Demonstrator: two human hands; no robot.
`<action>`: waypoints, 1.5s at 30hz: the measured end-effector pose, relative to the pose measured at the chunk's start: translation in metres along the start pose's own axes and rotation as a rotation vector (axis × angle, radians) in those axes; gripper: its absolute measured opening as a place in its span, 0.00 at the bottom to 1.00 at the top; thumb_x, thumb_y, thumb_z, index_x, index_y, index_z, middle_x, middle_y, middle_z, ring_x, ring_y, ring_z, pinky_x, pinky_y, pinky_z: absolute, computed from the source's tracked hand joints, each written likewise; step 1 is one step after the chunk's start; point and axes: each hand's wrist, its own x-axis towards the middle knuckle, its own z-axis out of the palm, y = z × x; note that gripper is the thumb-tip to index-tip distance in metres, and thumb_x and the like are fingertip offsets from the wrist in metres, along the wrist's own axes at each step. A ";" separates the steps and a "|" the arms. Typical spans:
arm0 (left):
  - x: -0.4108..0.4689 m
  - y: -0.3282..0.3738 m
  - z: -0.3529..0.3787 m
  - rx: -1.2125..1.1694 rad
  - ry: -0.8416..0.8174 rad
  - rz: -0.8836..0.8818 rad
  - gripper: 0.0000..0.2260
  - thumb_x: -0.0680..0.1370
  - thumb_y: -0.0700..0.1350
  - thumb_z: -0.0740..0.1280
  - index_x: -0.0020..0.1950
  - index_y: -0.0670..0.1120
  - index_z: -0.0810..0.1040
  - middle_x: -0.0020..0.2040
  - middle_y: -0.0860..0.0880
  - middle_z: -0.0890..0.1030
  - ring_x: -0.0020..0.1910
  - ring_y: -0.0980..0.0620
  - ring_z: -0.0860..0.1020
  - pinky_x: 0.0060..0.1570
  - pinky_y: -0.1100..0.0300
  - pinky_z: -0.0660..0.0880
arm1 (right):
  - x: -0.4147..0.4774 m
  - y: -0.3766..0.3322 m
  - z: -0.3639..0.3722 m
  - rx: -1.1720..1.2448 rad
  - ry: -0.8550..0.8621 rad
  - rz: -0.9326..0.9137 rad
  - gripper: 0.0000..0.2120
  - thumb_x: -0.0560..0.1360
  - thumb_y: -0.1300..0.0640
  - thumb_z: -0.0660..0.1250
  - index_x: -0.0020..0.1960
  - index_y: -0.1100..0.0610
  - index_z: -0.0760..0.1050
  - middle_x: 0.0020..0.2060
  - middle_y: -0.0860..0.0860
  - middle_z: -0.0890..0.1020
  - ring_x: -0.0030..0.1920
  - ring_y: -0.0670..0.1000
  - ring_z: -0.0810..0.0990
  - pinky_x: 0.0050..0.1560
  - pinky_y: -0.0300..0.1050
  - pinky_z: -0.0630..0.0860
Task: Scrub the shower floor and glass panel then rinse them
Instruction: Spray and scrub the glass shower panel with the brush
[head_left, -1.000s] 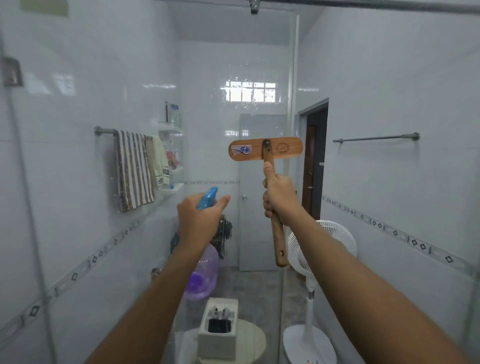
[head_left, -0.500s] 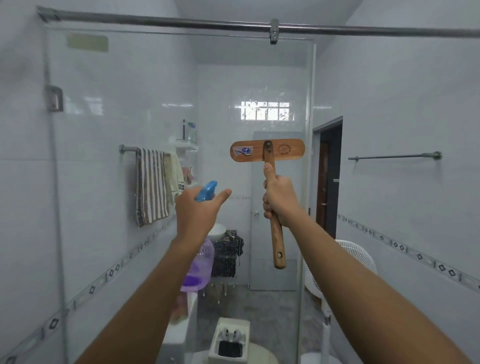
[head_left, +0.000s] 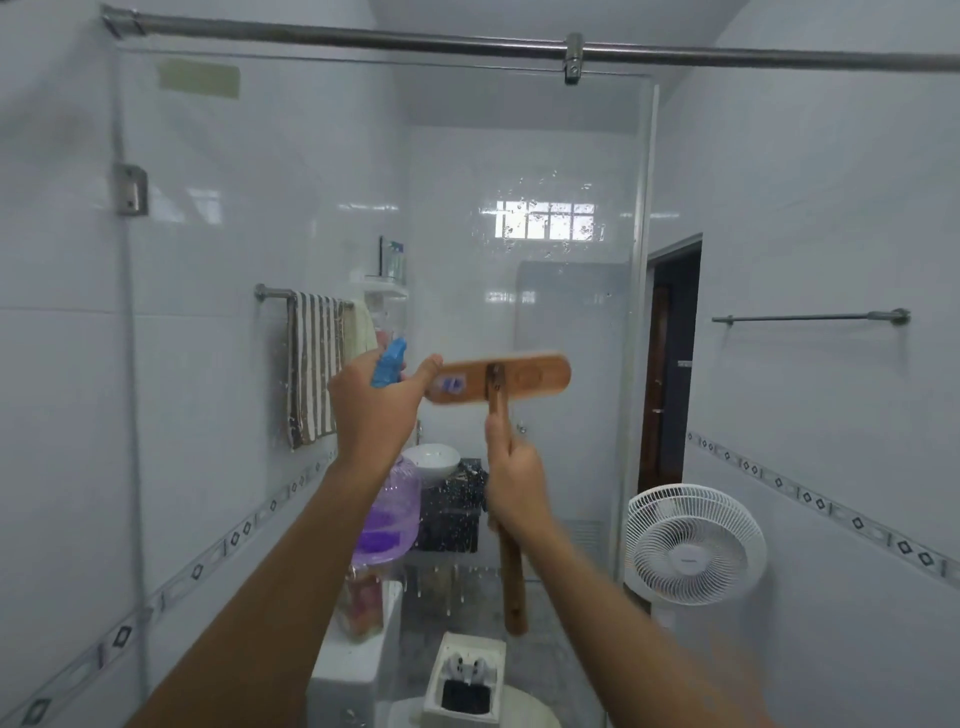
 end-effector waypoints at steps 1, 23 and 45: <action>-0.002 -0.002 -0.001 -0.011 0.001 -0.002 0.21 0.73 0.52 0.77 0.30 0.49 0.69 0.26 0.53 0.70 0.21 0.60 0.67 0.22 0.71 0.63 | -0.018 0.020 0.010 0.026 -0.030 0.038 0.27 0.81 0.34 0.54 0.39 0.56 0.73 0.28 0.48 0.71 0.28 0.49 0.70 0.29 0.45 0.68; 0.002 -0.041 -0.054 0.083 0.037 -0.059 0.15 0.75 0.50 0.76 0.35 0.42 0.79 0.28 0.50 0.77 0.22 0.58 0.73 0.22 0.68 0.68 | -0.038 0.008 0.059 0.060 -0.150 -0.016 0.23 0.80 0.37 0.56 0.38 0.55 0.72 0.25 0.46 0.70 0.27 0.46 0.68 0.26 0.36 0.65; 0.022 -0.062 -0.095 0.064 0.072 -0.039 0.19 0.72 0.61 0.75 0.44 0.44 0.82 0.38 0.46 0.84 0.34 0.45 0.84 0.36 0.47 0.84 | 0.037 -0.132 0.086 0.155 -0.211 -0.007 0.23 0.84 0.40 0.54 0.44 0.57 0.72 0.26 0.49 0.72 0.20 0.46 0.71 0.23 0.42 0.72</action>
